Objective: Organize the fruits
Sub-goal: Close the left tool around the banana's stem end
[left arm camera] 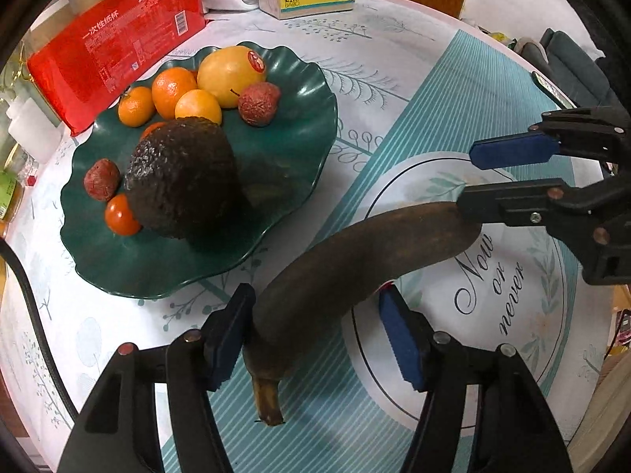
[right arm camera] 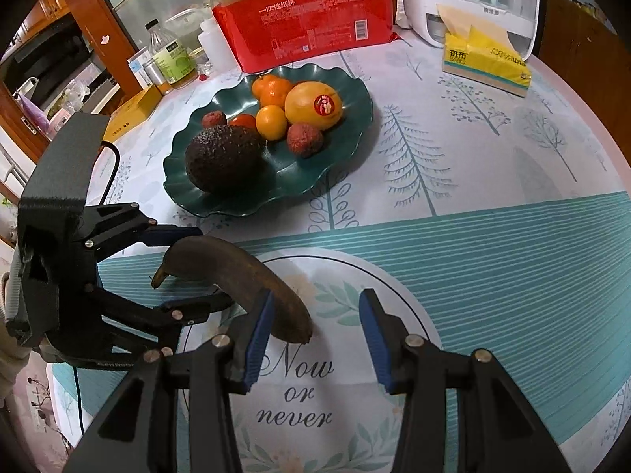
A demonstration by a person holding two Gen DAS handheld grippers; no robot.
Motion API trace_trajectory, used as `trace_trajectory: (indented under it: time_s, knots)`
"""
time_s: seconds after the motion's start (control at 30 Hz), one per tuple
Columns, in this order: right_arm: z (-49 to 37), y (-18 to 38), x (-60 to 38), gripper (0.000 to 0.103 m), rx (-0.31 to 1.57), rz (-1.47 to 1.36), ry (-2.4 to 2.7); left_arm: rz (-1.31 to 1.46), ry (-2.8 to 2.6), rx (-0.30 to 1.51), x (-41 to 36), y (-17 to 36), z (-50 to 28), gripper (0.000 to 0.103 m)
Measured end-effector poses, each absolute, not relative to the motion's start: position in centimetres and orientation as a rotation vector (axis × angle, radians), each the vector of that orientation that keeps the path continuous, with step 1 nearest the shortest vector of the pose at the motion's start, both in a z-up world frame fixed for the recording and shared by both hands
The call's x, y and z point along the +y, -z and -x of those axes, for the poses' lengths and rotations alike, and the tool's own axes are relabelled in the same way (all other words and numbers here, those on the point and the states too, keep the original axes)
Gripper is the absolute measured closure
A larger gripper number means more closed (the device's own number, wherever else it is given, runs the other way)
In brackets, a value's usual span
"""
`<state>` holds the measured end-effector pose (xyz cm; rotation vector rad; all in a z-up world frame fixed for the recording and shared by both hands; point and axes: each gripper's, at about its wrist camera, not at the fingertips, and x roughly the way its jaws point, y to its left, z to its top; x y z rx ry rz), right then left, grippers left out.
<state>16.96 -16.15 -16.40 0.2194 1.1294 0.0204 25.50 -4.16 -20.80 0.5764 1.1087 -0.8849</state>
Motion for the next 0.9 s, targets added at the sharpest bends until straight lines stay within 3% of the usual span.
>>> trace_trajectory:
  time_s: [0.1,0.27,0.37,0.9]
  knots:
    - [-17.3,16.6,-16.2,0.058,1.133,-0.226,-0.023,-0.572,0.878,1.109,-4.0,20.8,-25.4,0.042]
    - [-17.7,16.7,-16.1,0.058,1.135,-0.228,-0.032,-0.585,0.834,1.134,-3.4,20.3,-24.6,0.065]
    - [-17.8,16.7,-16.2,0.058,1.135,-0.23,-0.036,-0.591,0.833,1.145,-2.8,20.1,-23.6,0.069]
    - [-17.9,17.3,-16.7,0.058,1.141,-0.248,-0.029,-0.579,0.86,1.125,-5.3,20.4,-24.0,0.066]
